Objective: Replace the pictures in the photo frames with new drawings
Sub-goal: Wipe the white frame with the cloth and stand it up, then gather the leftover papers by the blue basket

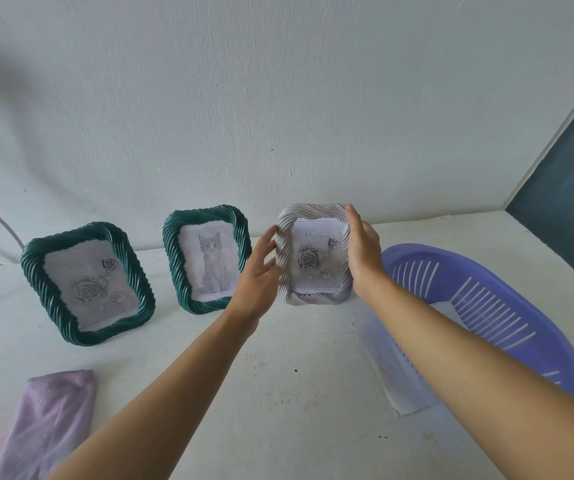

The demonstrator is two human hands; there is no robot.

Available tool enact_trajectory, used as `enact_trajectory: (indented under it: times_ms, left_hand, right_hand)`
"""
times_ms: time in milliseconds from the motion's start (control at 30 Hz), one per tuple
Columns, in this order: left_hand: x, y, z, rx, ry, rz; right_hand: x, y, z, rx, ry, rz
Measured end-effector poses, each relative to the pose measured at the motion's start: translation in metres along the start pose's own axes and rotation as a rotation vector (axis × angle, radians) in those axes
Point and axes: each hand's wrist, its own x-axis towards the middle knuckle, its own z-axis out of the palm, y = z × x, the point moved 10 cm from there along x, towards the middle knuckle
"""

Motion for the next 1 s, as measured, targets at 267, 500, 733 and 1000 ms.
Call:
enact_trajectory:
  times_ms: [267, 500, 733, 1000]
  left_hand:
    - [-0.003, 0.0, -0.002, 0.076, 0.026, -0.034]
    - [-0.012, 0.014, 0.005, 0.098, -0.047, 0.003]
    - [-0.033, 0.026, -0.005, 0.151, -0.05, 0.079]
    - [-0.07, 0.027, -0.008, 0.057, -0.049, 0.03]
  right_hand:
    - [-0.004, -0.002, 0.002, -0.055, -0.006, 0.015]
    - [-0.014, -0.026, -0.007, -0.128, 0.02, -0.125]
    - [-0.043, -0.051, -0.027, -0.161, -0.039, -0.37]
    - [-0.103, -0.052, -0.066, -0.389, -0.182, -0.575]
